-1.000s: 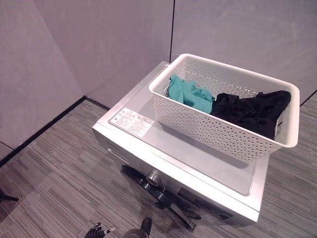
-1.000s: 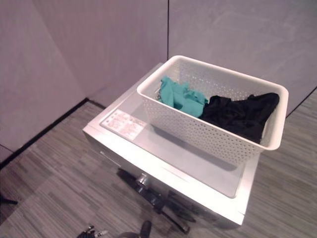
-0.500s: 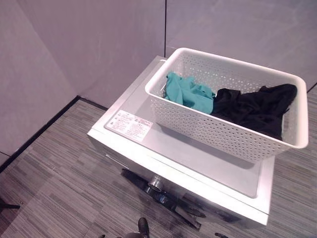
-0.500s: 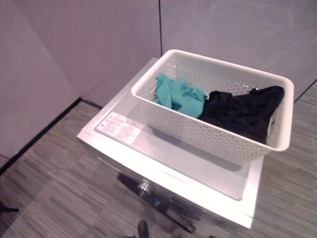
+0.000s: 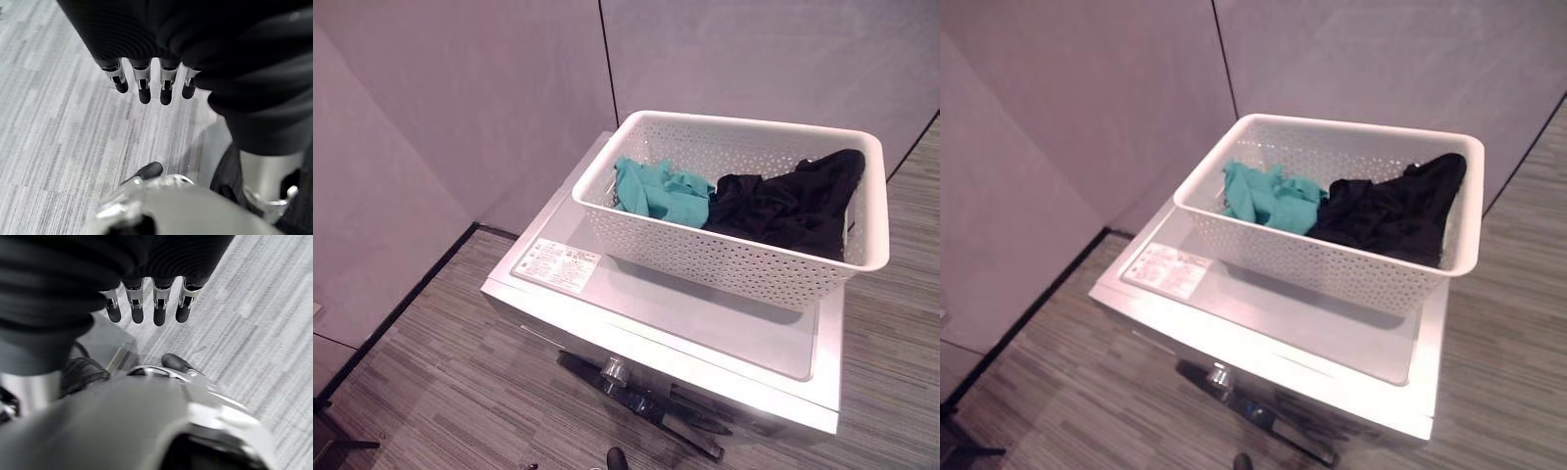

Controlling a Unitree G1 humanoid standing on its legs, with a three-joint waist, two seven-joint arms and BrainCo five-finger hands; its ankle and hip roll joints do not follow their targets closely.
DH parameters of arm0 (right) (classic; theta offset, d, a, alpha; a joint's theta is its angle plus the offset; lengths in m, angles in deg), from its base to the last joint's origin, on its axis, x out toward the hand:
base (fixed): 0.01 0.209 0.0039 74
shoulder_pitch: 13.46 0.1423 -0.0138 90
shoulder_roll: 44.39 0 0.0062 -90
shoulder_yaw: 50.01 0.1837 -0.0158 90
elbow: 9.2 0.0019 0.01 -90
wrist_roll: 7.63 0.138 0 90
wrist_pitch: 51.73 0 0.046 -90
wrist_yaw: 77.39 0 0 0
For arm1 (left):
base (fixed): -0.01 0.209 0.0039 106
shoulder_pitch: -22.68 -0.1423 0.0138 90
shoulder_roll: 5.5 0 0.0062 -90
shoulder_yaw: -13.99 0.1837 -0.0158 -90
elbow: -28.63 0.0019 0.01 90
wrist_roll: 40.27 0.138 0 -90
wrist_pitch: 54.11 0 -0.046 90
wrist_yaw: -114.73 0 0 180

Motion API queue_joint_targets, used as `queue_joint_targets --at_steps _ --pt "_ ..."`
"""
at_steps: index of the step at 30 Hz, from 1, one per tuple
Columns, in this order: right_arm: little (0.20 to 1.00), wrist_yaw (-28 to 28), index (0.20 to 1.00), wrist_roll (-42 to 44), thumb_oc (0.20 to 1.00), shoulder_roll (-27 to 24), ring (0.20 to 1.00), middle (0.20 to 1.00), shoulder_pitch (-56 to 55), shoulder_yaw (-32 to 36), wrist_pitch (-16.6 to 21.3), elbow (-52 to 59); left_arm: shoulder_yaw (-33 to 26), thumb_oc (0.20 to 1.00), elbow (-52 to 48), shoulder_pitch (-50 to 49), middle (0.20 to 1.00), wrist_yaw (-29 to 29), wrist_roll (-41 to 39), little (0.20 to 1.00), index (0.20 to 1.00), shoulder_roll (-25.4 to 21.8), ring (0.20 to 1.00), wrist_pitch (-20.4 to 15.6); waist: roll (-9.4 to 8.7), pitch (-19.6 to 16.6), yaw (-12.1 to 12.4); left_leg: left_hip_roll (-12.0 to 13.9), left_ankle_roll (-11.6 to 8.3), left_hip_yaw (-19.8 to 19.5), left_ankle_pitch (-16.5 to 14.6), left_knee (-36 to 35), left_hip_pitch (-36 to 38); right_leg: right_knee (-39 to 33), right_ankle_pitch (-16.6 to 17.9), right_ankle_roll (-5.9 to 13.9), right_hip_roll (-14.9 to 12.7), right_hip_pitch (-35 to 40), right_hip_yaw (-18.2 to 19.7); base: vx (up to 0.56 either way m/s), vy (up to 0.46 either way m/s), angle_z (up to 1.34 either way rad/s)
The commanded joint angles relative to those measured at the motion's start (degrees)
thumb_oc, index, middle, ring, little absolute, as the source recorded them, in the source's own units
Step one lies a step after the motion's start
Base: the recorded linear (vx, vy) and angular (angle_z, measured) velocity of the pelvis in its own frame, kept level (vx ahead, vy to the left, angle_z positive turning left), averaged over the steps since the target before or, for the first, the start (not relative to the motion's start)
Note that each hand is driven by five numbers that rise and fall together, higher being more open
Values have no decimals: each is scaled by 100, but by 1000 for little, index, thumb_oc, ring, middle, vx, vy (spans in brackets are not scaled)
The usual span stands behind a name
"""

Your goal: Grab the laundry basket,head to the washer,open it,put in the laundry and shut it.

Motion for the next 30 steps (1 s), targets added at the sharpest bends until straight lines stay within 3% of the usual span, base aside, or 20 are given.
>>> queue_joint_targets --at_steps 1,8,10,11,12,14,16,19,20,21,23,25,26,27,30 --pt "1000 -25 1000 -272 1000 194 1000 1000 -57 -251 -121 -409 120 1000 326 465 1000 -42 97 1000 1000 64 1000 -63 230 226 106 575 -538 -213 -196 35 264 -64 255 157 -240 -522 3 -30 -55 3" --pt "1000 -67 1000 -518 1000 203 1000 1000 141 -690 -100 -94 304 1000 240 536 1000 -53 121 1000 1000 113 1000 -71 224 305 200 773 -666 -295 101 53 53 -64 85 69 -34 -603 13 -105 -108 8" --pt "1000 -161 1000 -556 1000 159 1000 1000 398 -865 -93 94 361 1000 173 635 1000 -94 44 1000 1000 151 1000 -80 241 371 293 877 -784 -364 399 28 -302 -64 62 63 -22 -789 -160 -260 -116 7" --pt "1000 -161 1000 -556 1000 158 1000 1000 403 -865 -95 94 359 1000 174 640 1000 -94 44 1000 1000 152 1000 -80 243 365 286 879 -786 -373 405 28 -316 -64 61 60 -20 -799 -167 -338 -72 25" --pt "1000 -266 1000 -503 1000 109 1000 1000 687 -957 -70 273 418 1000 144 810 1000 -150 -63 1000 1000 159 1000 -102 202 516 353 959 -931 -534 607 28 -650 -64 64 32 -50 -990 -243 -351 -56 41" --pt "1000 -336 1000 -487 1000 89 1000 1000 862 -1045 -82 406 426 1000 179 924 1000 -200 -112 1000 1000 177 1000 -98 91 599 382 905 -853 -804 350 293 -601 -64 224 6 -123 -1243 -227 -382 -90 41" --pt "1000 -347 1000 -520 1000 74 1000 1000 956 -1101 -96 552 399 1000 252 948 1000 -215 -87 1000 1000 205 1000 -86 -50 647 304 1047 -802 -877 -57 1381 -504 -64 335 -54 -189 -1316 -266 -308 -82 41" --pt "1000 -322 1000 -618 1000 85 1000 1000 922 -1157 -170 539 294 1000 279 833 1000 -209 -80 1000 1000 205 1000 -77 -86 645 310 1246 -753 -1014 -365 2650 -86 -64 422 -118 -208 -1336 -263 -182 29 12" --pt "1000 -323 1000 -619 1000 86 1000 1000 921 -1158 -170 538 294 1000 278 830 1000 -209 -79 1000 1000 205 1000 -77 -73 655 307 1265 -759 -1025 -388 2688 -91 -64 419 -119 -193 -1322 -268 -151 168 3" --pt "1000 -265 1000 -677 1000 104 1000 1000 862 -1173 -202 513 283 1000 286 739 1000 -183 -46 1000 1000 191 1000 -93 -38 574 318 1078 -811 -1476 -521 2829 352 -64 559 -71 -219 -1373 -276 -122 197 10" --pt "1000 -239 1000 -665 1000 104 1000 1000 842 -1159 -227 510 314 1000 229 714 1000 -176 -13 1000 1000 192 1000 -85 52 491 224 743 -798 -1751 -907 2396 713 -64 708 46 -245 -1492 -294 -212 284 7" --pt "1000 -192 1000 -635 1000 174 1000 1000 866 -1127 -268 555 353 1000 188 796 1000 -171 8 1000 1000 199 1000 -66 69 429 113 630 -649 -1409 -1485 1687 1013 -64 952 196 -480 -1661 -459 -223 237 46" --pt "1000 -191 1000 -635 1000 172 1000 1000 865 -1127 -271 558 353 1000 188 796 1000 -170 8 1000 1000 200 1000 -65 69 431 120 622 -640 -1399 -1481 1667 1028 -64 961 205 -485 -1660 -451 -300 346 66" --pt "1000 -138 1000 -677 1000 95 1000 1000 785 -1044 -284 583 388 1000 116 840 1000 -128 8 1000 1000 221 1000 -88 44 452 69 303 -381 -1403 -1883 1296 1067 -64 1254 383 -726 -1907 -401 -352 349 43" --pt "1000 -131 1000 -762 1000 30 1000 1000 909 -947 -302 395 433 1000 -4 931 1000 4 29 1000 1000 141 1000 -87 14 731 62 9 -158 -1337 -1822 1073 1033 -19 1429 501 -936 -2083 -407 -401 296 30"
